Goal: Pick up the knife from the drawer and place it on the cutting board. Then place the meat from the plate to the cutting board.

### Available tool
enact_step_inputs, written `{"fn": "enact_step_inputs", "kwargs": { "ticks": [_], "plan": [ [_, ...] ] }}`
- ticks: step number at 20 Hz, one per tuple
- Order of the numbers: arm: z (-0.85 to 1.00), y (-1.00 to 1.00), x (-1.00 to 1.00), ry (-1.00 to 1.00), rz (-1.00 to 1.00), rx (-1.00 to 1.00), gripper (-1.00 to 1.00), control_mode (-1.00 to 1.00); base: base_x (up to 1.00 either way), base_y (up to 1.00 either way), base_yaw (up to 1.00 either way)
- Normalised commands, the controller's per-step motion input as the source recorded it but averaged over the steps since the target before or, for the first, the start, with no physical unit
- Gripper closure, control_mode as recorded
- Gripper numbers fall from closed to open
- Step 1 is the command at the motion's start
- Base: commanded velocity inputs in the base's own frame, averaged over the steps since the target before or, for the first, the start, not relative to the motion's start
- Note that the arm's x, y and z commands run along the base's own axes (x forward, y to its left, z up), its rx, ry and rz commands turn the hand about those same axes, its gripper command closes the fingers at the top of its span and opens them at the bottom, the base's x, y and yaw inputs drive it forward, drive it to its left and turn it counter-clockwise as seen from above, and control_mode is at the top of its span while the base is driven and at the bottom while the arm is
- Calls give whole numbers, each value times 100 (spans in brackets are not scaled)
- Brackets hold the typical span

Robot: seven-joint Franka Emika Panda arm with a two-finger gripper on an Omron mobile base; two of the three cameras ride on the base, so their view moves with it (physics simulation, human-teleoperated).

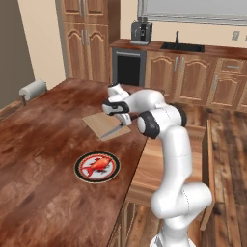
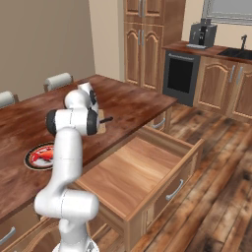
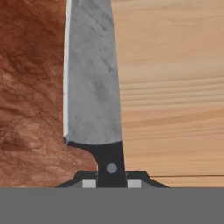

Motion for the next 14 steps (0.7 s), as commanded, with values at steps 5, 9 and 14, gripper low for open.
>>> {"fn": "enact_step_inputs", "kwargs": {
  "ticks": [5,9,14],
  "plan": [
    [-36,0,13,0,3,2,100,-100,0,0,0],
    [-32,0,15,0,2,4,100,-100,0,0,0],
    [-25,0,21,0,1,3,100,-100,0,0,0]
  ]
}}
